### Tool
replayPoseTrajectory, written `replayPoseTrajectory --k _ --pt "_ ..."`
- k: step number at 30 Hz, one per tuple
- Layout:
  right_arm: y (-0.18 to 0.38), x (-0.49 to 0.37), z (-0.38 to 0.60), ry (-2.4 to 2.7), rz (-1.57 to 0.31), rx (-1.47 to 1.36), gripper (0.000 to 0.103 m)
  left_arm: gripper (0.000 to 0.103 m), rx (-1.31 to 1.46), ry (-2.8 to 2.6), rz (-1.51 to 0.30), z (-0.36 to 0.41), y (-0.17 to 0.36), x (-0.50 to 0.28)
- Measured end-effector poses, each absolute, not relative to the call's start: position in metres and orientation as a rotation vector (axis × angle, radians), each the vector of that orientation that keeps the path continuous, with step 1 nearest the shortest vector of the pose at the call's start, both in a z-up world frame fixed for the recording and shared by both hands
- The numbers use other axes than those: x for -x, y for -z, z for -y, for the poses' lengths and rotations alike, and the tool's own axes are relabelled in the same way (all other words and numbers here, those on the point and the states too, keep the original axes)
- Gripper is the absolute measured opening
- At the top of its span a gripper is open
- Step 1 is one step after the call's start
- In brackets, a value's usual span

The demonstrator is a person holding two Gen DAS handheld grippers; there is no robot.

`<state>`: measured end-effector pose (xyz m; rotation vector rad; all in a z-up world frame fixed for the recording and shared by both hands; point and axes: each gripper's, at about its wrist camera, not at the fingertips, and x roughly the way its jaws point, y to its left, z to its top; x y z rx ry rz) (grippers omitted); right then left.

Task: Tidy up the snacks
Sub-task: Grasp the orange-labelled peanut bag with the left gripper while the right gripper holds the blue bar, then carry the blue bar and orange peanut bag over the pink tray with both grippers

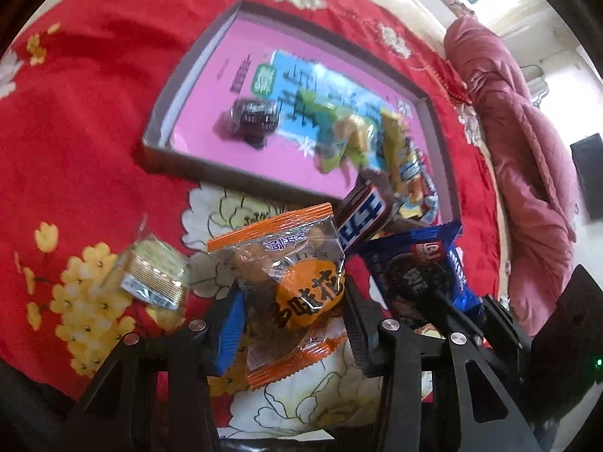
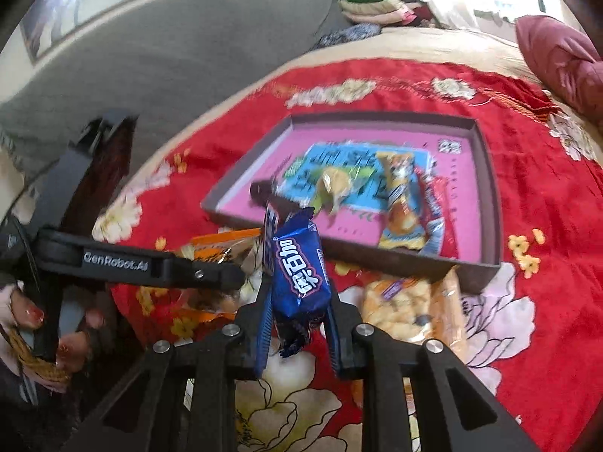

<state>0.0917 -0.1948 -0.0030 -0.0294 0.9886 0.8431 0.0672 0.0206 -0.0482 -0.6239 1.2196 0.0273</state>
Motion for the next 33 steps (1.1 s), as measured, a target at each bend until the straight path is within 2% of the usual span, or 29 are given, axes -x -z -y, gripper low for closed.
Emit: replayPoseTrajectory --k 6,33 --pt "-0.005 -0.096 0.199 -0.827 -0.966 0.002 0.025 0.049 0.585 -0.034 -1.179 -0.023 0.027 -0.063" --pt "-0.021 -0.095 0.202 -0.793 -0.876 0.009 0.025 0.049 0.493 -0.013 -1.101 -0.013 -0.006 -0.056"
